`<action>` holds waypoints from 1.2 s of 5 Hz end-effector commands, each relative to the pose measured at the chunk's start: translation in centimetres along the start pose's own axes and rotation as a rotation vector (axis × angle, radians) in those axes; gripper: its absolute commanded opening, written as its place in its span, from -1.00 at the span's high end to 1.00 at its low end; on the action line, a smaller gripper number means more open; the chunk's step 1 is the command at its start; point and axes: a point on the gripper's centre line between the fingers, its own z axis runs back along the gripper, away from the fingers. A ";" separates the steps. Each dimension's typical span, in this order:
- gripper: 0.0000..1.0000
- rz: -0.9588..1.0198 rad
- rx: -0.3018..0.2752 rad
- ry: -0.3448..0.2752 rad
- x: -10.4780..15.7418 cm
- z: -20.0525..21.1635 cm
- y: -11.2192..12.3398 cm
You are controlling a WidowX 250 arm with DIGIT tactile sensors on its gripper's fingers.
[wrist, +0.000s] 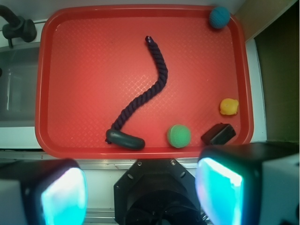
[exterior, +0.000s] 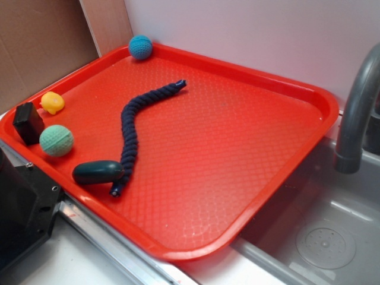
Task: Grab the black box.
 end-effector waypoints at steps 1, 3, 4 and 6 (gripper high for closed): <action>-1.00 0.000 0.000 0.000 0.0 0.0 0.0; -1.00 0.385 0.076 0.080 0.6 -5.7 5.1; -1.00 0.598 0.168 0.115 0.0 -8.8 7.4; -1.00 0.707 0.272 0.049 -3.3 -10.7 13.3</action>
